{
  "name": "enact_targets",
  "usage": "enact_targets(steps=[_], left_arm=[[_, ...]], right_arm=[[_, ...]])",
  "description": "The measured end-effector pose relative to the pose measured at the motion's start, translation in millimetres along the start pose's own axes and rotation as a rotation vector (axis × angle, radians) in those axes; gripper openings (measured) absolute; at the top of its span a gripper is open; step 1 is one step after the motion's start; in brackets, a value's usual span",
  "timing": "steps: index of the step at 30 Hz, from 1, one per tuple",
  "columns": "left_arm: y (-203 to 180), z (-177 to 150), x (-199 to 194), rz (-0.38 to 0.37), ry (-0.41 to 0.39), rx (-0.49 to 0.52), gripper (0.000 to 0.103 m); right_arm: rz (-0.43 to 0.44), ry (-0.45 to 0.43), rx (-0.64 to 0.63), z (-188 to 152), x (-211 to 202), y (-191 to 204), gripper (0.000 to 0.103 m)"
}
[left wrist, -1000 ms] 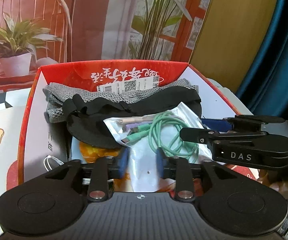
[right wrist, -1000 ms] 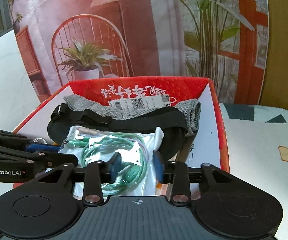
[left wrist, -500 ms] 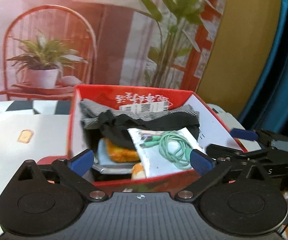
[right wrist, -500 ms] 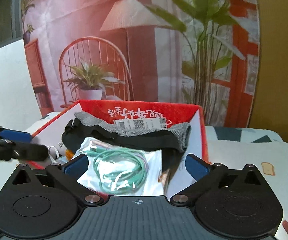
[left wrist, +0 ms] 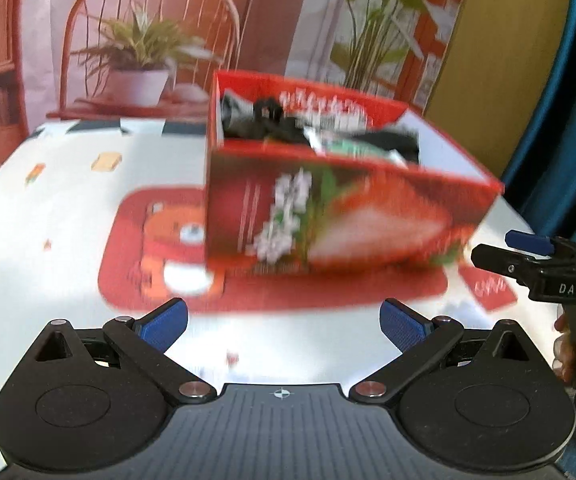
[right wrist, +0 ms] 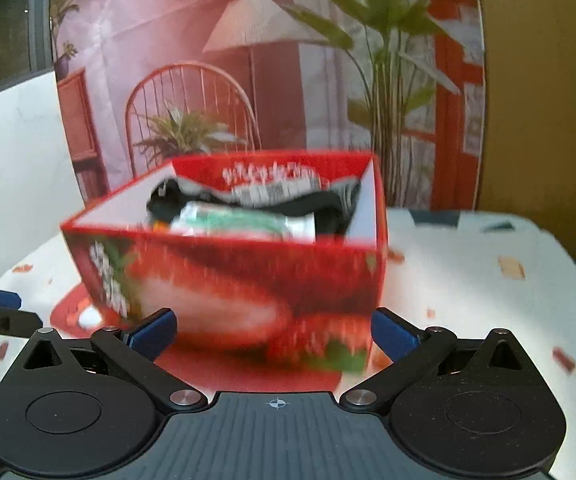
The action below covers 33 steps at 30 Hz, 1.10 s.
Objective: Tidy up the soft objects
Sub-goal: 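Open both grippers and move them down to the white sock, then close both grippers on the white sock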
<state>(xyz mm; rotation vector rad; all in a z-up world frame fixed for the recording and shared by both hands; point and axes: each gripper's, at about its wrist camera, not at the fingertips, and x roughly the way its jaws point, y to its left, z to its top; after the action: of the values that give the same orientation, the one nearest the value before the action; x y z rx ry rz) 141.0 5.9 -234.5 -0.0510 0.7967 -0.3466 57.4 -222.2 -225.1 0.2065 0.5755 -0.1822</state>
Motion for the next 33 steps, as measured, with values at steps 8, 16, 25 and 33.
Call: enact_targets(steps=[8,16,25,33], left_arm=[[5.2,-30.3,11.3,0.048,0.068,0.023,0.103],[12.6,-45.6,24.4,0.083,0.128,-0.013,0.103],[-2.9,-51.9,30.4,0.140,0.139,0.091,0.103],[-2.9,-52.8,31.9,0.150,0.137,0.109,0.103]], right_arm=[[-0.033,0.103,0.039,-51.7,1.4,4.4,0.103],[-0.067,0.197,0.044,-70.6,17.2,2.9,0.103],[-0.066,0.189,0.046,-72.5,18.6,1.5,0.103],[-0.061,0.179,0.044,-73.1,18.2,0.2,0.103]])
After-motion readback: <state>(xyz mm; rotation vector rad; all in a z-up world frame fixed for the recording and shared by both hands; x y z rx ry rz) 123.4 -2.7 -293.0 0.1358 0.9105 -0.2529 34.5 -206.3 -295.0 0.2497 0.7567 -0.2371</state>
